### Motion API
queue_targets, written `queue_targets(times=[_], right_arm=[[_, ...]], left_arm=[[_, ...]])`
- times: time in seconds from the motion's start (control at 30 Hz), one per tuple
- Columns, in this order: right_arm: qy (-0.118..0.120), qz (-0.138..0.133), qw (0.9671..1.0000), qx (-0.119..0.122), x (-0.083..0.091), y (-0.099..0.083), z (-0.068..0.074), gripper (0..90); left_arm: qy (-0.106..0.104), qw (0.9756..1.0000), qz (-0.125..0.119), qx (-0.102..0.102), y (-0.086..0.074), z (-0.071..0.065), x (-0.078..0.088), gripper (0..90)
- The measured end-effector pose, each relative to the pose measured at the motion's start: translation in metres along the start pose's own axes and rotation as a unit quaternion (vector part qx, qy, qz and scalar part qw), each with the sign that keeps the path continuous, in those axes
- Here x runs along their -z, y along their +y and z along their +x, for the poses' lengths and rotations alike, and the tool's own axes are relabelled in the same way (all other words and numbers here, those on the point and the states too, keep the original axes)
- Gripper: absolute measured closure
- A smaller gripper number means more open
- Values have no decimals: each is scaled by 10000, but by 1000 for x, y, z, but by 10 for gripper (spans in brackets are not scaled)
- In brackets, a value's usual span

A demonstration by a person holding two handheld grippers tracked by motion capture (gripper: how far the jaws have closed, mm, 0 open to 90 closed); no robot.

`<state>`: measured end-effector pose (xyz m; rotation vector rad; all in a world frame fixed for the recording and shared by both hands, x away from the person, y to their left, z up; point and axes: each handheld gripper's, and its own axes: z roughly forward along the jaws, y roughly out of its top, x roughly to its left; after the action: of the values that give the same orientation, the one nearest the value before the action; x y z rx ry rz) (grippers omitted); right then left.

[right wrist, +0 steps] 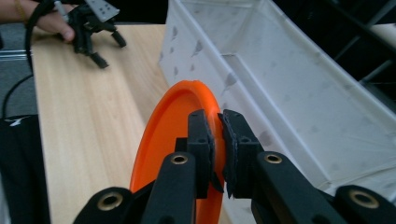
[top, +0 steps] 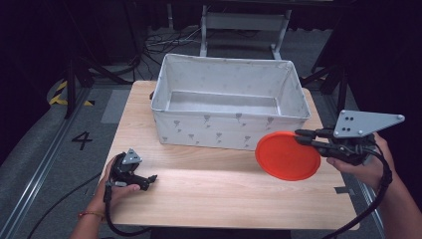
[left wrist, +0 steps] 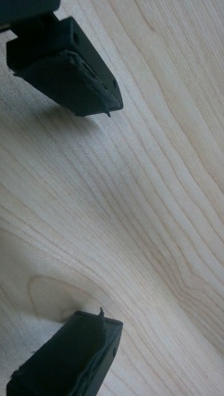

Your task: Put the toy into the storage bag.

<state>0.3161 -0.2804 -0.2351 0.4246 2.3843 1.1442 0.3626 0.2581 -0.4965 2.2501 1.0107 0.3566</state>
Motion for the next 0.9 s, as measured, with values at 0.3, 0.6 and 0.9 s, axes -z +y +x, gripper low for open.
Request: queue_targets(times=[0.3, 0.6, 0.9], right_arm=[[-141, -130, 9998, -35, 9, 19, -22, 829], [-459, -150, 9988, -38, 17, 43, -49, 829], [-724, -10, 9973, -95, 1, 67, -84, 829]], left_arm=[[-3, 10000, -1, 2, 0, 0, 0, 4], [-1, 10000, -1, 2, 0, 0, 0, 4], [-2, 10000, -1, 0, 0, 0, 0, 4]])
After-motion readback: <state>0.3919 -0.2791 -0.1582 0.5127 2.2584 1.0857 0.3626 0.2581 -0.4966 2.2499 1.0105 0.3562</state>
